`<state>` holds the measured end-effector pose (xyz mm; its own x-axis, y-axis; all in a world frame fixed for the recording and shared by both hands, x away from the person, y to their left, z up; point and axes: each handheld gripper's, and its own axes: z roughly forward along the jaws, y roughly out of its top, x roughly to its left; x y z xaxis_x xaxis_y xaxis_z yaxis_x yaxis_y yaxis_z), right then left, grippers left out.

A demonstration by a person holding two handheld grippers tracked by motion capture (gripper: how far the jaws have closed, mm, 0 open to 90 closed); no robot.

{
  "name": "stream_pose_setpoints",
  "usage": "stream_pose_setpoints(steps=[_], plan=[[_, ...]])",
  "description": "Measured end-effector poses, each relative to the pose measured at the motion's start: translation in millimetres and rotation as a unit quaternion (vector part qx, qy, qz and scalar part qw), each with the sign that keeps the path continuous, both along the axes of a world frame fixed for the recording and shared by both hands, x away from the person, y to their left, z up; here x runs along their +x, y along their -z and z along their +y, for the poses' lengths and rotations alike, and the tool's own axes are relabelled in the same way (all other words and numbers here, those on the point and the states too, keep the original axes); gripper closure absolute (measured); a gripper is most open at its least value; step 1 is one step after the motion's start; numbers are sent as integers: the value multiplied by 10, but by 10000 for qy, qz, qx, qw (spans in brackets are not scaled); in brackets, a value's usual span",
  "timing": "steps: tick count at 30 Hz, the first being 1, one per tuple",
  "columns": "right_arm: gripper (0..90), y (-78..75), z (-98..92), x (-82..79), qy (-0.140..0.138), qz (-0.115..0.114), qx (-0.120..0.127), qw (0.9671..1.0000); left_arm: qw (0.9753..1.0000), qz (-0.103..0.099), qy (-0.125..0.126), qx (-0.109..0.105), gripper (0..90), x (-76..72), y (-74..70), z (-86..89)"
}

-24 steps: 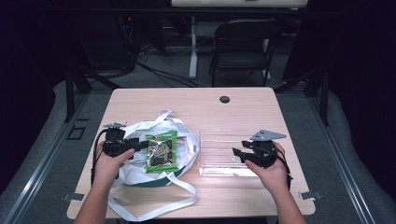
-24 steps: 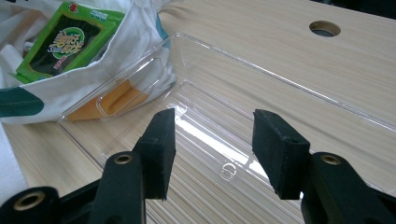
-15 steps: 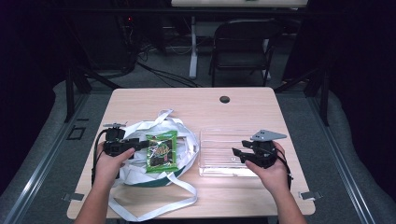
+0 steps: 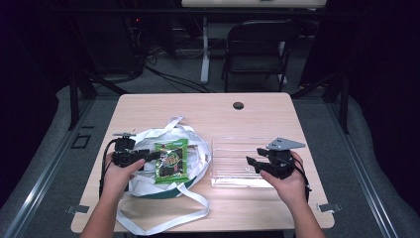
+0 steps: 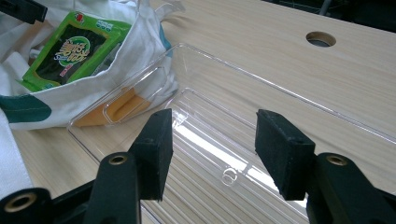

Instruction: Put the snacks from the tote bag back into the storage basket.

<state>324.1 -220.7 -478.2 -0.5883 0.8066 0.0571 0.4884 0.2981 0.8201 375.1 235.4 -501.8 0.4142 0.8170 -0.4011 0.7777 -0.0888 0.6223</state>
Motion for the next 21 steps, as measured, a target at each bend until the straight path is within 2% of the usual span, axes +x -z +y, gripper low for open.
stream_pose_setpoints(steps=[14, 21], plan=[[462, 14, 5, -4, 6, -10, 5, 10000, 9997, 189, -118, -113, 370, 39, 103, 0], [462, 15, 20, -9, -5, 14, -19, 10000, 9996, 259, -117, -64, 346, 47, 144, -35]])
